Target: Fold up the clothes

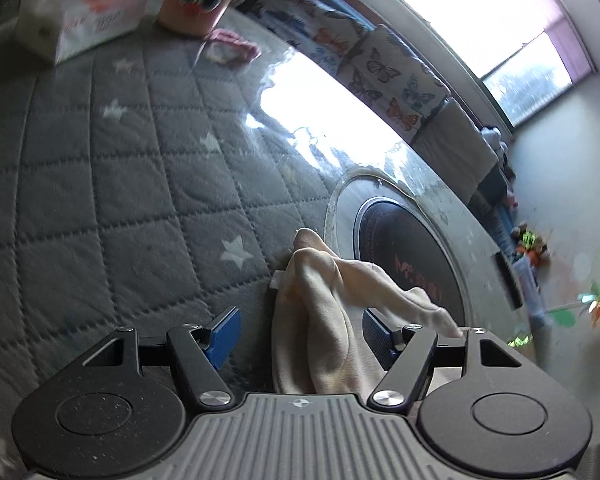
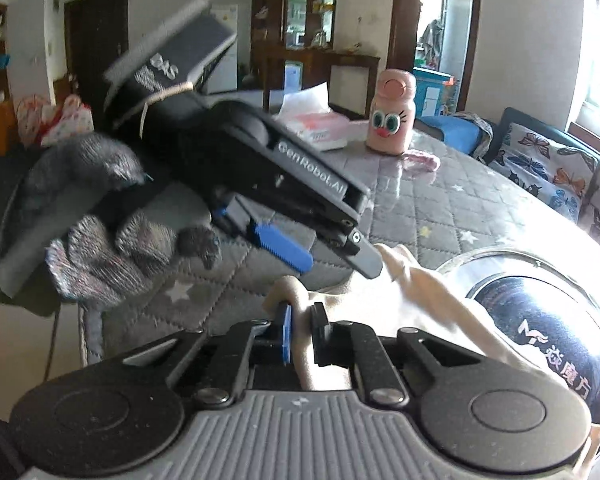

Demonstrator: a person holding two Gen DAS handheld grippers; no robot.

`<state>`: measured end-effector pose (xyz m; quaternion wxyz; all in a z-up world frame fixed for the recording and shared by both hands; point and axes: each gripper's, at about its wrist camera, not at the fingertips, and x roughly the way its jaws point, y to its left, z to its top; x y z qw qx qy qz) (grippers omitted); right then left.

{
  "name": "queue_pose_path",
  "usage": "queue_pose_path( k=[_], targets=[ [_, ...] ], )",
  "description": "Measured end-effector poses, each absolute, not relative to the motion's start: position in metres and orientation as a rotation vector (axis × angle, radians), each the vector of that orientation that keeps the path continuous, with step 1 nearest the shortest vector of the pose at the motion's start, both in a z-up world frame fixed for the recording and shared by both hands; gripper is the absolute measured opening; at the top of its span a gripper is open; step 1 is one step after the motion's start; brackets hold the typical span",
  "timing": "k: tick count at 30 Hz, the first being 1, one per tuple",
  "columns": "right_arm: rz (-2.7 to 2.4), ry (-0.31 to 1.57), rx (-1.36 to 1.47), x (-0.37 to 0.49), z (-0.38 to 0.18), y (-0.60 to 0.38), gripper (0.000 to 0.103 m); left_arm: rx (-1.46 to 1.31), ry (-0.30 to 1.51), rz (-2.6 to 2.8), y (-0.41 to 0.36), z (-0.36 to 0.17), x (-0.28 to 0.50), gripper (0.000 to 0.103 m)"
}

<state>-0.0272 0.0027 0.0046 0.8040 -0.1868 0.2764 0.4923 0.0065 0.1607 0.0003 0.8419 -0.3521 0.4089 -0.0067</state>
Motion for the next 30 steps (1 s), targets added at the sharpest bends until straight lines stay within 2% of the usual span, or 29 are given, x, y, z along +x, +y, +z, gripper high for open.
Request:
queue_pose_path(
  k=[10, 11, 13, 14, 16, 18, 23, 30],
  targets=[
    [1.062, 0.581, -0.35, -0.025, 0.009, -0.015, 0.008, -0.853, 0.893, -0.039, 0.156, -0.007, 0.015, 0.068],
    [1.063, 0.581, -0.346, -0.024, 0.009, -0.016, 0.008, -0.857, 0.895, -0.045, 0.155, -0.007, 0.015, 0.065],
    [1.068, 0.579, -0.341, -0.026, 0.01, -0.019, 0.008, -0.878, 0.902, -0.047, 0.155, -0.01, 0.016, 0.05],
    [1.071, 0.578, -0.34, -0.028, 0.011, -0.02, 0.007, -0.891, 0.907, -0.045, 0.156, -0.013, 0.016, 0.048],
    [1.08, 0.575, -0.336, -0.03, 0.012, -0.023, 0.006, -0.916, 0.915, -0.041, 0.157, -0.017, 0.016, 0.033],
    [1.085, 0.575, -0.336, -0.031, 0.012, -0.023, 0.004, -0.93, 0.918, -0.03, 0.16, -0.02, 0.015, 0.024],
    [1.081, 0.573, -0.331, -0.034, 0.014, -0.03, 0.005, -0.941, 0.914, -0.025, 0.165, -0.023, 0.011, 0.021],
    [0.906, 0.613, -0.273, -0.01, 0.01, -0.073, 0.011, -0.898, 0.912, -0.018, 0.161, -0.019, 0.01, 0.02]
  ],
)
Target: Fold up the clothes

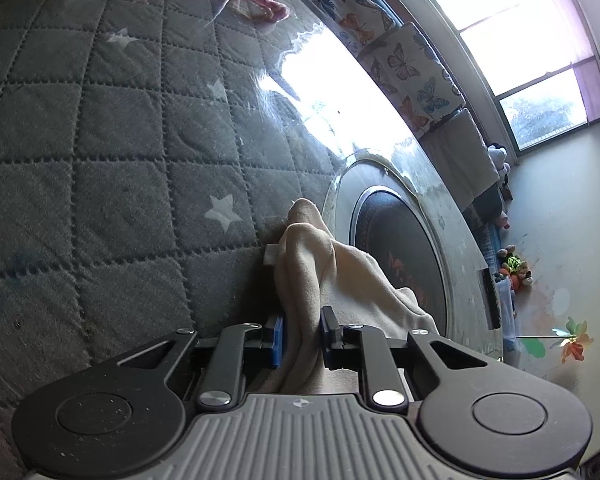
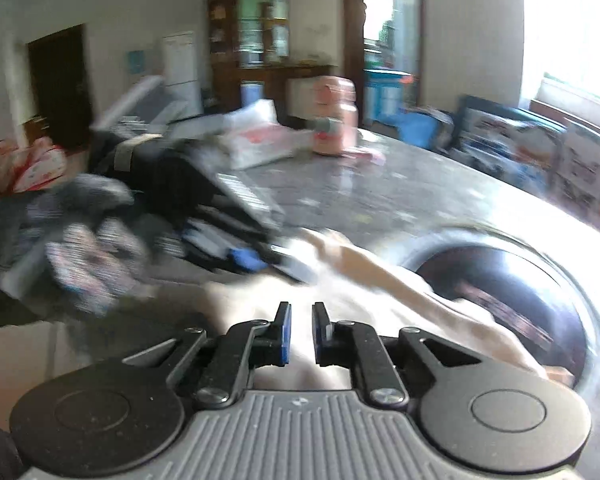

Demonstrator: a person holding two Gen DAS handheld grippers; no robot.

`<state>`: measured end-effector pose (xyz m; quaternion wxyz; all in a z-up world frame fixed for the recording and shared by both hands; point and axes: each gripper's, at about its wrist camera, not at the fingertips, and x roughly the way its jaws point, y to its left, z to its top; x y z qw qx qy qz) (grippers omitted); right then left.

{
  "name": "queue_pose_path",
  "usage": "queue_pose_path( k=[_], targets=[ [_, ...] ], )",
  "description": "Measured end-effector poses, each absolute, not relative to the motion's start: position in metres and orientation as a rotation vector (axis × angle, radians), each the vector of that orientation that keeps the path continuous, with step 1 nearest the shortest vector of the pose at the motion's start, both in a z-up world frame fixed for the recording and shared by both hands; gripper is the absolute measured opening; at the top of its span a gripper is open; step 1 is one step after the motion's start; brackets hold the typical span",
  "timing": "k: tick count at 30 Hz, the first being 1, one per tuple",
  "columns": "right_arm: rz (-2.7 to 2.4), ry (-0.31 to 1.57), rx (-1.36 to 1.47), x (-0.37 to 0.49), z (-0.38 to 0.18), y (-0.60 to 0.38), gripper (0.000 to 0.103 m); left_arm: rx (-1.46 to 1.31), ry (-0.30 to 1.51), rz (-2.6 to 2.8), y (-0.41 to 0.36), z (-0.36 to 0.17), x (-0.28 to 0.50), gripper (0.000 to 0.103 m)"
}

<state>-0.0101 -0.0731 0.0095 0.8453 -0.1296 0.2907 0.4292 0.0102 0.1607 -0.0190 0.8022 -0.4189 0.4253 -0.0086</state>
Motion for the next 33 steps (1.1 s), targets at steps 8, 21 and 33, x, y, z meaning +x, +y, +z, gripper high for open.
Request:
queue_pose_path(
  k=[8, 21, 33],
  targets=[
    [0.592, 0.708, -0.137, 0.045, -0.009, -0.148, 0.023, -0.845, 0.908, -0.012, 0.154, -0.015, 0.011, 0.02],
    [0.464, 0.77, 0.024, 0.088, -0.037, -0.19, 0.041, -0.778, 0.905, -0.002, 0.144, -0.012, 0.017, 0.02],
    [0.473, 0.749, 0.039, 0.084, -0.025, -0.179, 0.008, -0.722, 0.865, -0.028, 0.142, -0.004, 0.014, 0.015]
  ],
)
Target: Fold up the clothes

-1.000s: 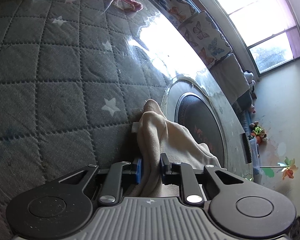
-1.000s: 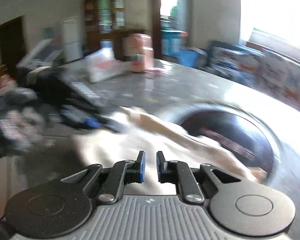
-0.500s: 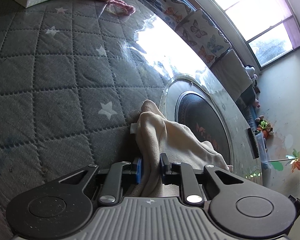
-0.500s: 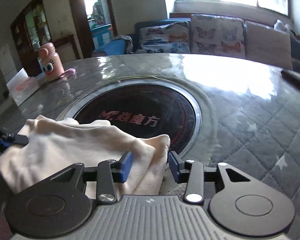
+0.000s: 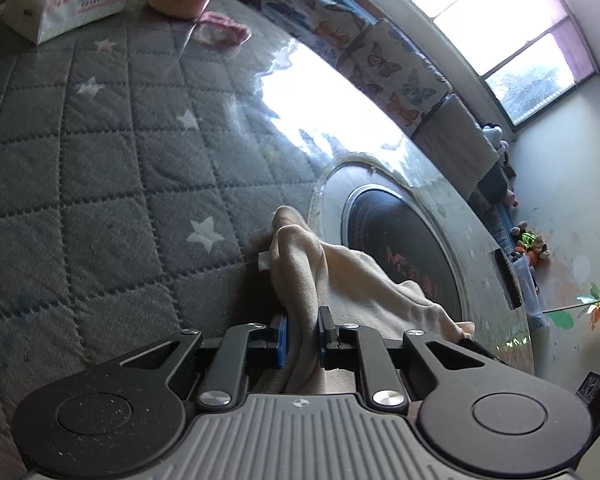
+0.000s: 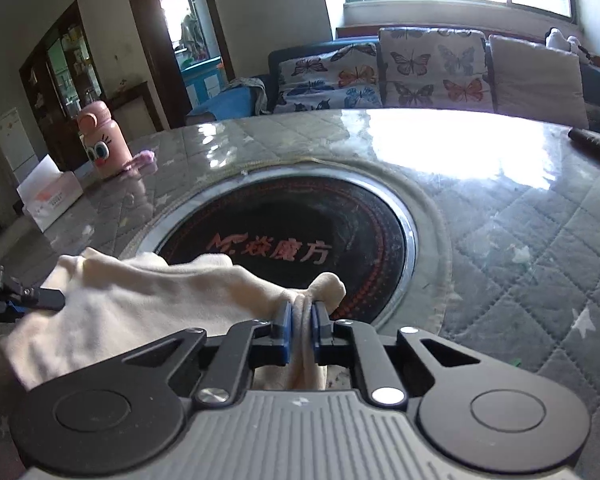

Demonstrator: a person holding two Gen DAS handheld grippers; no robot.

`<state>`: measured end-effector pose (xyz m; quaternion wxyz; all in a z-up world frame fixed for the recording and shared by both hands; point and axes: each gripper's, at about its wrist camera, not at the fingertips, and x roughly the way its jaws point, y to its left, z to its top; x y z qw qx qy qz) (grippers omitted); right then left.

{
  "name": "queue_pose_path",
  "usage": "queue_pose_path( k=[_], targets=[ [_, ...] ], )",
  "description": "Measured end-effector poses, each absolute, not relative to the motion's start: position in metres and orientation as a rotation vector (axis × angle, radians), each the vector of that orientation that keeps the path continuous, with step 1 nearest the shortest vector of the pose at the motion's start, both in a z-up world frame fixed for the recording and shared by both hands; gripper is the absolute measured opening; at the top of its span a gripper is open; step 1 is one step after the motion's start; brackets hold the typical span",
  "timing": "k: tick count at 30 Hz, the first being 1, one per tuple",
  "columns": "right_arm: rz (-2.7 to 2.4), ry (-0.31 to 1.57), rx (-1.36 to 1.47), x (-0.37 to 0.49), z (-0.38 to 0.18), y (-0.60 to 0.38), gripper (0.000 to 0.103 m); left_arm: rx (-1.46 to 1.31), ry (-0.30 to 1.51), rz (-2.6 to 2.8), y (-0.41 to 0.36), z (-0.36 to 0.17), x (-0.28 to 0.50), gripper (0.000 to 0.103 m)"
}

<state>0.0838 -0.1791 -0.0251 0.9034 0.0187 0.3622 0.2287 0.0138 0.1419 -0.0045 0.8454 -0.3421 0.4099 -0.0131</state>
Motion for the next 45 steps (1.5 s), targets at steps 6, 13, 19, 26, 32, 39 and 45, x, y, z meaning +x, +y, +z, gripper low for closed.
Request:
queue_pose_path(
  k=[6, 13, 19, 26, 32, 39, 45],
  targets=[
    [0.523, 0.678, 0.032, 0.076, 0.007, -0.165, 0.008, -0.715, 0.808, -0.037, 0.154, 0.009, 0.001, 0.015],
    [0.614, 0.62, -0.015, 0.083, 0.035, -0.118, 0.007, -0.717, 0.72, 0.014, 0.191, 0.031, -0.015, 0.015],
    [0.694, 0.589, -0.031, 0.098, 0.047, -0.07, 0.007, -0.709, 0.658, 0.104, 0.232, 0.047, -0.022, 0.015],
    [0.764, 0.599, -0.049, 0.126, 0.042, -0.015, 0.007, -0.695, 0.635, 0.208, 0.269, 0.052, -0.018, 0.015],
    [0.798, 0.631, -0.052, 0.143, 0.026, 0.015, 0.007, -0.688, 0.663, 0.28, 0.285, 0.039, -0.014, 0.015],
    [0.81, 0.666, -0.041, 0.159, 0.007, 0.037, 0.007, -0.707, 0.669, 0.344, 0.297, 0.026, -0.021, 0.015],
    [0.791, 0.719, -0.091, 0.17, -0.009, 0.054, 0.01, -0.693, 0.698, 0.348, 0.303, 0.022, -0.021, 0.018]
  ],
)
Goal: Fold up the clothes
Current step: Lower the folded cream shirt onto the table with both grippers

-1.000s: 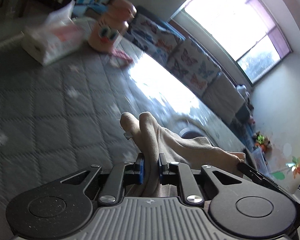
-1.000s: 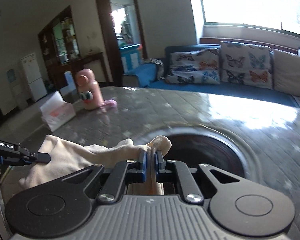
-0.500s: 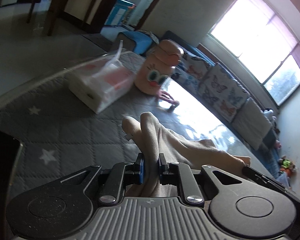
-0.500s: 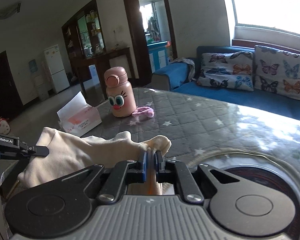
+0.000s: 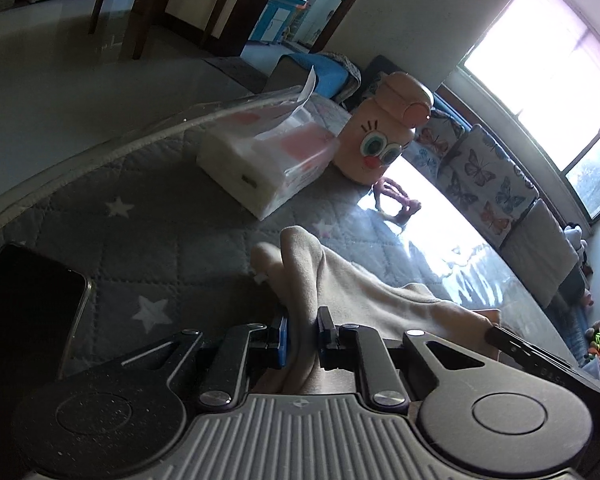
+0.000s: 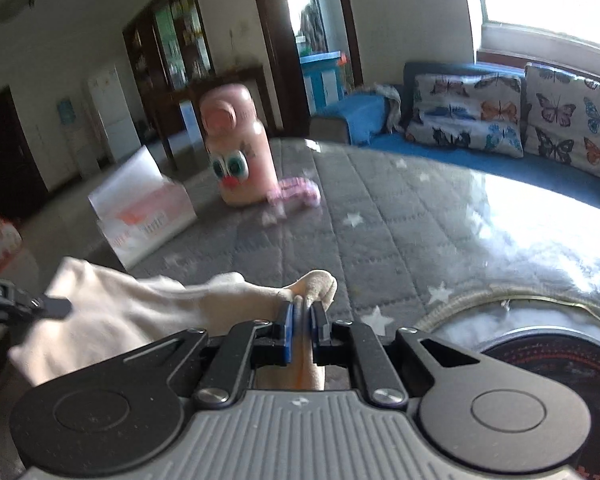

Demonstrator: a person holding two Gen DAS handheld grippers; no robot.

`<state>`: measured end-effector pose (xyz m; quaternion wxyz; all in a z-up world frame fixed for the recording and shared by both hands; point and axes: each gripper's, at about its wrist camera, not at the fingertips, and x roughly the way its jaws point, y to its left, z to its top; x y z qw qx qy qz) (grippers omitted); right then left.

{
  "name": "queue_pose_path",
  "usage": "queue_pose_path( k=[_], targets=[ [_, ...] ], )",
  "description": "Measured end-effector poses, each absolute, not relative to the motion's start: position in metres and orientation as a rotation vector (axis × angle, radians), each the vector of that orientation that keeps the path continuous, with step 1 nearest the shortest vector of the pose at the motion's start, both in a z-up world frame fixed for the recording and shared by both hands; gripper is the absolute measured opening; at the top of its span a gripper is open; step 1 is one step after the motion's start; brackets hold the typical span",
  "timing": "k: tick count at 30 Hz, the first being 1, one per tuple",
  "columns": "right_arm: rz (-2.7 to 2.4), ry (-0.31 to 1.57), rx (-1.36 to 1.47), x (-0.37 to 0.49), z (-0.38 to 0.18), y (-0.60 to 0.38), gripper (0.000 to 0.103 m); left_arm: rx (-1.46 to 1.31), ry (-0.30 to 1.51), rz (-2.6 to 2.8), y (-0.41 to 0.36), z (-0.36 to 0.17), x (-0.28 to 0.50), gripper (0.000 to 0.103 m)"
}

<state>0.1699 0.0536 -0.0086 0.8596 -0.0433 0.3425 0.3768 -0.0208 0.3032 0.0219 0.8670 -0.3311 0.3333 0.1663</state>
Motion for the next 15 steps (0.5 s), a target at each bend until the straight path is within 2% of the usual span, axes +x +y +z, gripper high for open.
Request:
queue_pose_path(
  k=[3, 15],
  targets=[
    [0.781, 0.726, -0.105, 0.172, -0.011, 0.055, 0.014, -0.679, 0.697, 0.362, 0.305, 0.024, -0.022, 0.02],
    [0.889, 0.715, -0.148, 0.163, -0.009, 0.084, 0.015, -0.624, 0.676, 0.381, 0.302, 0.035, -0.013, 0.022]
  ],
)
